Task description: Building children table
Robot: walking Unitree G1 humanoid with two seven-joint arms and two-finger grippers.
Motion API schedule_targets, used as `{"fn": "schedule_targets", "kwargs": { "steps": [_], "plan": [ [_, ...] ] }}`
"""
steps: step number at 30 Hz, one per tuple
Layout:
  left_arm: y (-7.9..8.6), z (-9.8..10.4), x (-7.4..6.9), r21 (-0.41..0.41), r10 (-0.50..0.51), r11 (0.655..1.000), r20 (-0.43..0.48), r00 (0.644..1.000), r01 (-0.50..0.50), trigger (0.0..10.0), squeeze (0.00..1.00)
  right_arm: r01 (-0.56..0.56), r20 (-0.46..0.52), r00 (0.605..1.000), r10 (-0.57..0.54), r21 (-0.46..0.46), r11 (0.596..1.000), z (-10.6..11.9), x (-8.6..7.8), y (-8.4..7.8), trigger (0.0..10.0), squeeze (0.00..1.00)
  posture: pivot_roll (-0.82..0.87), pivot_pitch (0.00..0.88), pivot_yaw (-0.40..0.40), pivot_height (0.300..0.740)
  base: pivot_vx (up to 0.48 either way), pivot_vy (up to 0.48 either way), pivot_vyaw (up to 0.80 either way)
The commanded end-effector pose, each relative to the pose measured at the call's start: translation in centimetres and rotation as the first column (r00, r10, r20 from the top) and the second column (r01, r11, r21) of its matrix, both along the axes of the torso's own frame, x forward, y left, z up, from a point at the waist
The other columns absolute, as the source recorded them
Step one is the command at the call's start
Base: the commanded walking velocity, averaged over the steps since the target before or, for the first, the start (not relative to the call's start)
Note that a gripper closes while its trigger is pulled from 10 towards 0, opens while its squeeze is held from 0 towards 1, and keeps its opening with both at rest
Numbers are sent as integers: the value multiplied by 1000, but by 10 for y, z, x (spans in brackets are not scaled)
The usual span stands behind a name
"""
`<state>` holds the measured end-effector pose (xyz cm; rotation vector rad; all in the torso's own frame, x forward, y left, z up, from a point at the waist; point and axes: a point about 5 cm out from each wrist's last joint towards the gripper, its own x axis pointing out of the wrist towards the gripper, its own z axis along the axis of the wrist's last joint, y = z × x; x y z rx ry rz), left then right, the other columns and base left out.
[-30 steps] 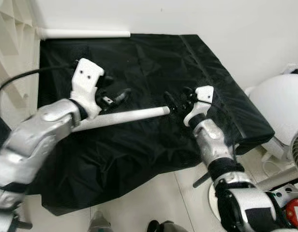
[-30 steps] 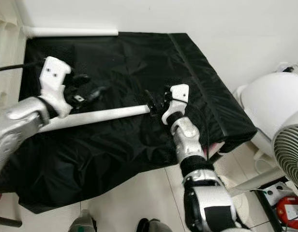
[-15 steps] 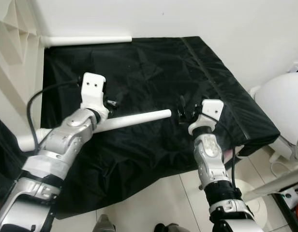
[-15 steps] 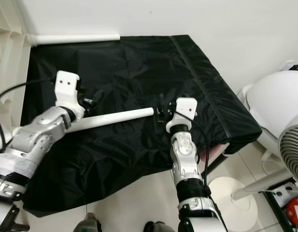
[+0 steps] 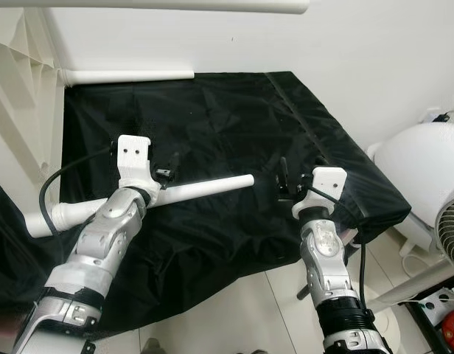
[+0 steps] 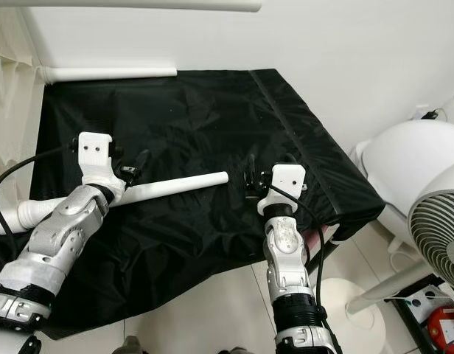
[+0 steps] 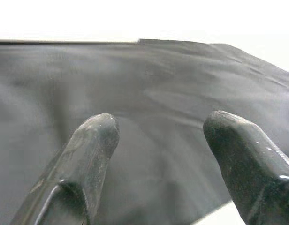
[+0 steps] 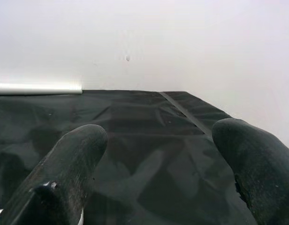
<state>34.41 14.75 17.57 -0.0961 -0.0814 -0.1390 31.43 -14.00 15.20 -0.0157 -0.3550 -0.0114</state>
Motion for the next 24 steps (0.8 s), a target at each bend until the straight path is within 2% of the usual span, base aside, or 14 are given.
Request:
{"fn": "schedule_targets", "kwargs": {
  "steps": [1, 2, 5, 14, 15, 17, 20, 23, 24],
  "plan": [
    [6, -12, 0, -14, 95, 995, -46, 994, -96, 10000, 0, 22, -33, 999, -22, -4, 1000, -6, -4, -4, 10000, 0, 27, 0, -34, 740, 0, 0, 0],
    [4, -18, 0, -28, 94, 995, -65, 993, -96, 10000, 0, 11, -50, 999, -11, -6, 1000, -10, -8, -4, 10000, 0, 2, 0, -20, 740, 0, 0, 0],
    [3, -21, 1, 13, 73, 997, -48, 996, -72, 10000, 0, 2, -79, 997, -4, -20, 1000, -14, -14, -9, 10000, 0, -3, 0, -8, 740, 0, 0, 0],
    [6, -18, -1, 52, 22, 998, -28, 999, -21, 10000, 0, 17, -119, 993, -24, -58, 998, -17, -22, -23, 10000, 0, -24, 0, 11, 740, 0, 0, 0],
    [8, -8, 1, 80, -3, 997, 6, 1000, 3, 10000, 0, -1, -95, 995, -10, -106, 994, -11, -22, -27, 10000, 0, -21, 0, 29, 740, 0, 0, 0],
    [8, -8, 1, 80, -3, 997, 6, 1000, 3, 10000, 0, -1, -95, 995, -10, -106, 994, -11, -22, -27, 10000, 0, -21, 0, 29, 740, 0, 0, 0],
    [12, 9, 8, 143, -13, 990, 87, 996, 0, 10000, 0, 36, -23, 999, -41, -200, 979, 1, -22, -39, 10000, 0, -21, 0, 24, 740, 0, 0, 0],
    [12, 10, 10, 148, 3, 989, 110, 994, -20, 10000, 0, 75, -13, 997, -79, -194, 978, -1, -25, -43, 10000, 0, -20, 0, 25, 740, 0, 0, 0],
    [12, 12, 9, 127, 6, 992, 131, 991, -23, 10000, 0, 79, -12, 997, -83, -174, 982, -1, -26, -43, 10000, 0, -21, 0, 28, 740, 0, 0, 0]
  ]
}}
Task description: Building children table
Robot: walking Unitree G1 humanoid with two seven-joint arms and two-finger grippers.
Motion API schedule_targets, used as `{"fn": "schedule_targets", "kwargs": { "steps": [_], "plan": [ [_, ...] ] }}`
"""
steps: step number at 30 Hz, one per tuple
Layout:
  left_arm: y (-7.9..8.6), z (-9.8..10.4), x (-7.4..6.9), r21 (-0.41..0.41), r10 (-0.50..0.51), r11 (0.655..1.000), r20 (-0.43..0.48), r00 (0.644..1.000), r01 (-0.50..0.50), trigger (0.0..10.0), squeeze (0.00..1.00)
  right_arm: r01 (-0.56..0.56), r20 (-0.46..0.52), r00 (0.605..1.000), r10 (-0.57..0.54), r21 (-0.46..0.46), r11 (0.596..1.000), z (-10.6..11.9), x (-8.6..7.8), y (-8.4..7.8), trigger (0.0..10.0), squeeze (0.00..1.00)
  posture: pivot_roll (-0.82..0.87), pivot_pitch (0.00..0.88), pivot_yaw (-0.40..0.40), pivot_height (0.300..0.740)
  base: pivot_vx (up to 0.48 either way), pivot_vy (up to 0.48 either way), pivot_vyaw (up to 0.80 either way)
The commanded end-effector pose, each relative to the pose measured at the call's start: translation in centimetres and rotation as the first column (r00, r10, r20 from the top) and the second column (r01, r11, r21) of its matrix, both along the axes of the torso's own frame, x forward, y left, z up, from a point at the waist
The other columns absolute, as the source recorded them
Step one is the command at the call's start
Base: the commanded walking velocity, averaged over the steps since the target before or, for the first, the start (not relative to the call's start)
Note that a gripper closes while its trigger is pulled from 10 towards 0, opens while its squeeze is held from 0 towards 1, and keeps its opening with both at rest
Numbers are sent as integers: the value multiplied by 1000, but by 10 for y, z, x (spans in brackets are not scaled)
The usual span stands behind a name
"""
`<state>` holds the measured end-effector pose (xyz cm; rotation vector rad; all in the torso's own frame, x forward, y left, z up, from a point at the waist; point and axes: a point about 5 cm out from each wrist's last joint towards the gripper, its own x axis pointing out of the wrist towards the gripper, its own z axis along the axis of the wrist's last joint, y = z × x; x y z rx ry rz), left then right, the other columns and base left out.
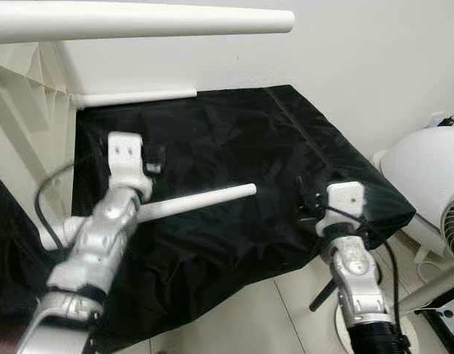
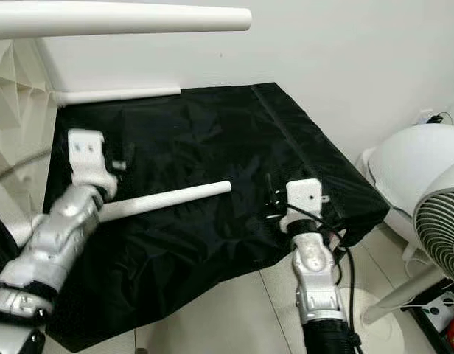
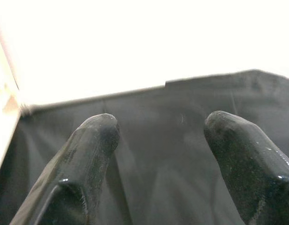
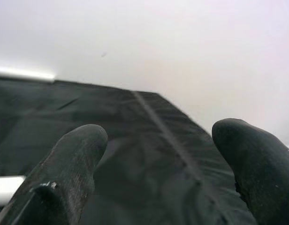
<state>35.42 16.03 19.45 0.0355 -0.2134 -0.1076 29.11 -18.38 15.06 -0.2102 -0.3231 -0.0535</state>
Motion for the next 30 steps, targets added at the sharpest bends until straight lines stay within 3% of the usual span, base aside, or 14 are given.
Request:
{"fn": "schedule_targets", "kwargs": {
  "steps": [1, 5, 8, 9, 19, 22, 29, 30],
  "plan": [
    [-1, -7, -1, 10, -27, 1000, -11, 1000, 27, 10000, 0, 5, 13, 1000, -5, 8, 1000, 0, -3, 1, 10000, 0, -21, 0, 28, 740, 0, 0, 0],
    [0, -20, -1, -7, 18, 1000, -25, 1000, -19, 10000, 0, 16, 1, 1000, -16, 13, 1000, -8, -6, -1, 10000, 0, -16, 0, 25, 740, 0, 0, 0],
    [2, -23, -4, -61, 38, 997, -28, 999, -40, 10000, 0, 36, -12, 999, -35, 56, 998, -13, -6, -4, 10000, 0, -17, 0, 32, 740, 0, 0, 0],
    [2, -35, -7, -78, 45, 996, -46, 998, -49, 10000, 0, 45, -27, 999, -42, 98, 994, -19, -6, -2, 10000, 0, -12, 0, 40, 740, 0, 0, 0],
    [-14, -57, -15, -107, -1, 994, -75, 997, -7, 10000, 0, 89, -5, 996, -89, 133, 987, -36, -14, 1, 10000, 0, -9, 0, 46, 740, 0, 0, 0],
    [-13, -71, -23, -112, 13, 993, -90, 996, -23, 10000, 0, 130, -14, 992, -129, 159, 979, -47, -23, 1, 10000, 0, 9, 0, 18, 740, 0, 0, 0],
    [-12, -87, -38, -145, 31, 989, -86, 996, -43, 10000, 0, 101, -58, 994, -94, 130, 986, -61, -30, 13, 10000, 0, 11, 0, 3, 740, 0, 0, 0],
    [-13, -92, -41, -109, 30, 993, -97, 995, -40, 10000, 0, 88, -69, 994, -80, 122, 989, -64, -33, 17, 10000, 0, 7, 0, 1, 740, 0, 0, 0]
  ]
}}
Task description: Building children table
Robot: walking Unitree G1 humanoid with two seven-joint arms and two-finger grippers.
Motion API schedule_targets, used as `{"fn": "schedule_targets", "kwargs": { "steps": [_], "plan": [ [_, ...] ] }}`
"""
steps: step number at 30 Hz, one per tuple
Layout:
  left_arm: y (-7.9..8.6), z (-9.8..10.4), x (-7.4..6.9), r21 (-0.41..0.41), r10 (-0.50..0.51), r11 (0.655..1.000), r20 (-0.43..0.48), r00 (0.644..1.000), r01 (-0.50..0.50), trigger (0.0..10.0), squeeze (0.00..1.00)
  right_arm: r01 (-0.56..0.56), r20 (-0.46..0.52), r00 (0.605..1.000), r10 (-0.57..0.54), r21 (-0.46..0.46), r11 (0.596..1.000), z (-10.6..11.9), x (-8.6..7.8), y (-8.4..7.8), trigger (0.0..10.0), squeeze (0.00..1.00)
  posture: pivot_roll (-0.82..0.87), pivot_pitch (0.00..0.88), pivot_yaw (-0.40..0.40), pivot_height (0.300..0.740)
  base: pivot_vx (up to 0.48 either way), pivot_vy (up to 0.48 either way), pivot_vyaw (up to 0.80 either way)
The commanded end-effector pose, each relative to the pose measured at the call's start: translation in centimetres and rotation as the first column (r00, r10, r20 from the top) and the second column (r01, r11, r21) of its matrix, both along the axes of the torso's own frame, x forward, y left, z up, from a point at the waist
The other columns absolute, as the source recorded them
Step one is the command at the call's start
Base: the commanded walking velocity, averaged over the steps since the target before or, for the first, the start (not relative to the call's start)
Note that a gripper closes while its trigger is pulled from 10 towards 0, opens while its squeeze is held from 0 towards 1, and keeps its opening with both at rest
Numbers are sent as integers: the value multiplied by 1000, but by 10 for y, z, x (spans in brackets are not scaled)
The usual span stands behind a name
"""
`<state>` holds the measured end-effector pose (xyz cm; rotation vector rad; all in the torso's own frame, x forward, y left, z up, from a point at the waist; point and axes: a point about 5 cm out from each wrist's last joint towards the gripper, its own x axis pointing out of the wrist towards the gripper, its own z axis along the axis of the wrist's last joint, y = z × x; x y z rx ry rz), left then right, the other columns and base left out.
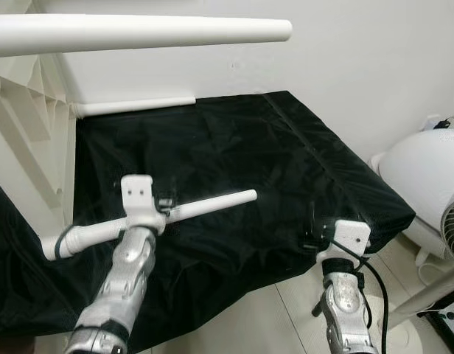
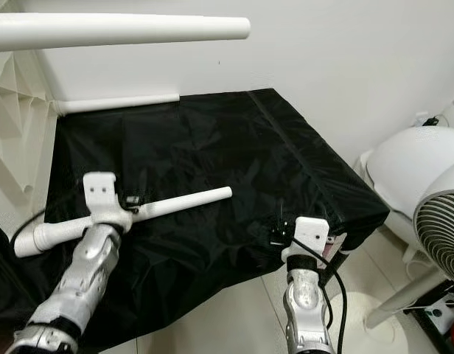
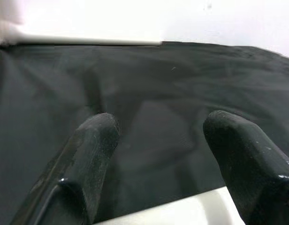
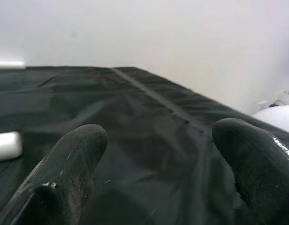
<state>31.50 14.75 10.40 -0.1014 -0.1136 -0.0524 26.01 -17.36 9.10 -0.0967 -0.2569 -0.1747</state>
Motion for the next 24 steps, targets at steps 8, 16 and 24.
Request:
{"fn": "schedule_targets", "kwargs": {
  "steps": [8, 16, 24],
  "plan": [
    [-5, -14, -11, 84, -55, 995, 1, 999, 54, 10000, 0, -63, -46, 997, 63, 0, 998, -18, -12, 10, 10000, 0, 12, 13, 12, 740, 0, 0, 0],
    [-3, -20, -13, 141, -62, 988, -23, 998, 65, 10000, 0, -74, -54, 996, 74, -5, 997, -20, -11, 11, 10000, 0, 7, 41, 42, 740, 0, 0, 0],
    [0, -10, 2, 141, -81, 986, -25, 996, 84, 10000, 0, -63, -33, 998, 62, -19, 998, -12, -5, 6, 10000, 0, -9, 55, 86, 740, 0, 0, 0]
  ]
}}
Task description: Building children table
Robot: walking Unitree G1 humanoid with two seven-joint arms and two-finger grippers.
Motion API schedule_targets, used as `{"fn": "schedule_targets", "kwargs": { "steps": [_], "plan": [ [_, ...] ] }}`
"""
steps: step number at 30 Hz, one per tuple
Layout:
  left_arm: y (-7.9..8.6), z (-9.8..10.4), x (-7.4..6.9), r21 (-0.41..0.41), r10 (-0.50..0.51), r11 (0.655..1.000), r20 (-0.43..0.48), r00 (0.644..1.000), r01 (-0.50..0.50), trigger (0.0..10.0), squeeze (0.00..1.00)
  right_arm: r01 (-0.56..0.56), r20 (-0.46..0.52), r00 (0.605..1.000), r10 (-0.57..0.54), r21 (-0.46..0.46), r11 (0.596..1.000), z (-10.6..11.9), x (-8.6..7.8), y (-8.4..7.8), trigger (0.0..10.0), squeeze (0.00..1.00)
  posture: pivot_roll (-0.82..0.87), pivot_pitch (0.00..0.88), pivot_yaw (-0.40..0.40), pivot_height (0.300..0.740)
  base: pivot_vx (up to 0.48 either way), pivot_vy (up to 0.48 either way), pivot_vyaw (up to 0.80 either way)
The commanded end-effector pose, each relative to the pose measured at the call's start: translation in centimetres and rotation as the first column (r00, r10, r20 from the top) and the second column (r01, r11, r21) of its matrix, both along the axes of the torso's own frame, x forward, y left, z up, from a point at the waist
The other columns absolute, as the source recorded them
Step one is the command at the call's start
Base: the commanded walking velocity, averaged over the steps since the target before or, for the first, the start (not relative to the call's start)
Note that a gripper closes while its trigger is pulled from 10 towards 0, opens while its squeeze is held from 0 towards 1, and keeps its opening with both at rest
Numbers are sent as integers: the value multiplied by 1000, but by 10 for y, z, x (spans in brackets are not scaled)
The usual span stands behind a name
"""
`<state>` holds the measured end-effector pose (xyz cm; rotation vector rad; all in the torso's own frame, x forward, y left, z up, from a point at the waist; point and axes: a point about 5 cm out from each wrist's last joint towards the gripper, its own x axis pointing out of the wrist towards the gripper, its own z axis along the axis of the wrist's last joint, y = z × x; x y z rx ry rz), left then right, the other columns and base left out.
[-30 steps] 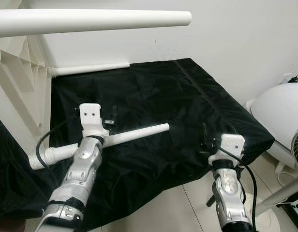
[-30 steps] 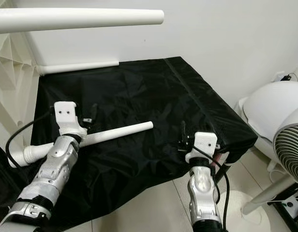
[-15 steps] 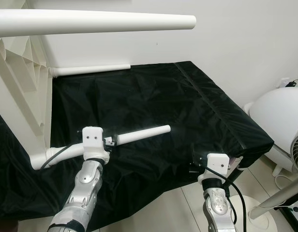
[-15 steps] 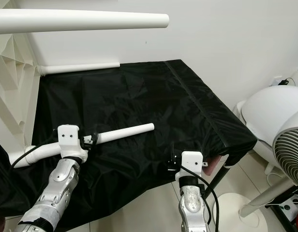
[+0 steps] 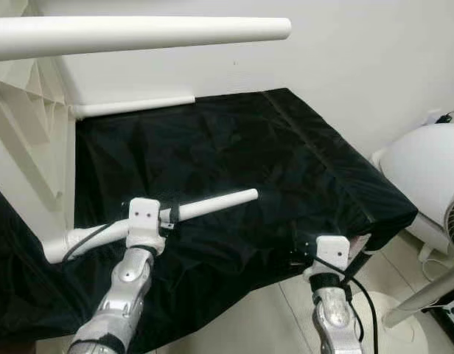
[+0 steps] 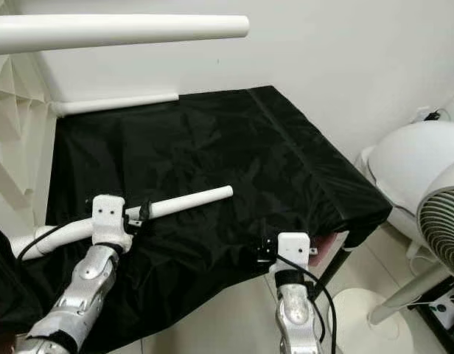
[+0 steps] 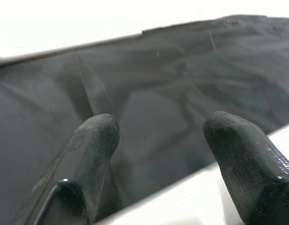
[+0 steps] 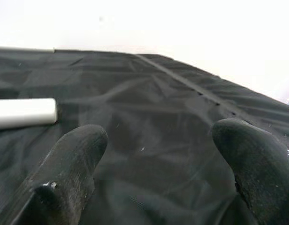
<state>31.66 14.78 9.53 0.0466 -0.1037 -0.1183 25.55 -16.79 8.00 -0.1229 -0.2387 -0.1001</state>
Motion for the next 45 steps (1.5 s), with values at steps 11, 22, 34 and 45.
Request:
{"fn": "schedule_targets", "kwargs": {
  "steps": [11, 22, 34, 45],
  "plan": [
    [-18, 8, 9, -16, -66, 998, 14, 998, 66, 10000, 0, 98, 21, 995, -100, 53, 994, 10, 0, -7, 10000, 0, -51, 36, 89, 740, 0, 0, 0],
    [-16, 13, 12, 1, -42, 999, 38, 998, 42, 10000, 0, 41, 19, 999, -41, 14, 999, 14, 5, -2, 10000, 0, -34, 25, 57, 740, 0, 0, 0],
    [-8, 17, 4, 47, -44, 998, 71, 997, 40, 10000, 0, 24, 17, 1000, -24, 16, 1000, 18, 7, -1, 10000, 0, 10, 58, 14, 740, 0, 0, 442],
    [-4, 23, 3, 77, -34, 997, 87, 996, 27, 10000, 0, 1, 12, 1000, -1, 39, 999, 18, 10, 5, 10000, 0, 30, 55, 5, 740, 0, 0, 0]
  ]
}}
